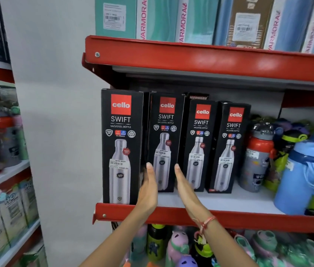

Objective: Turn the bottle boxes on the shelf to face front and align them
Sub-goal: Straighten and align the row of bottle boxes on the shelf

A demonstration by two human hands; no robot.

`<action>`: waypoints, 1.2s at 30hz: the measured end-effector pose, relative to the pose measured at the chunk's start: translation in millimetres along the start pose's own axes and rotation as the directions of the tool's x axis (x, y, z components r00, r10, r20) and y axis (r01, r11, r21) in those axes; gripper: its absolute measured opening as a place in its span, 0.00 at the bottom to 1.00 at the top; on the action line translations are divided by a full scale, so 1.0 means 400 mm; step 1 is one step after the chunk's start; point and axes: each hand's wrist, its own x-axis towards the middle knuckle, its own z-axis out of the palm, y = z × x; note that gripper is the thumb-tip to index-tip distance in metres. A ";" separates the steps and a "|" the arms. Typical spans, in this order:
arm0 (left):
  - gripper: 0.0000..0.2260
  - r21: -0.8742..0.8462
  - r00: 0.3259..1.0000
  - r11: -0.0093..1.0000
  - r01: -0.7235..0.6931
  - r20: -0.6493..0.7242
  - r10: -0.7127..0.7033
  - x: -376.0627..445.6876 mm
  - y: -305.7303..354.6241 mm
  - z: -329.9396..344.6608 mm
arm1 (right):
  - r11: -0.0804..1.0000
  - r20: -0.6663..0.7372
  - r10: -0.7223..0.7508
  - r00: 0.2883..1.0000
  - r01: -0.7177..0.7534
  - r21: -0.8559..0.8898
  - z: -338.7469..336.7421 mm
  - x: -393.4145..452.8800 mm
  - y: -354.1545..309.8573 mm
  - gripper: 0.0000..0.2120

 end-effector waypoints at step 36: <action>0.51 -0.150 0.990 0.987 0.065 0.133 -0.045 -0.162 -0.004 -0.103 | 0.992 0.136 -0.075 0.988 0.088 -0.092 -0.084 -0.165 0.037 0.42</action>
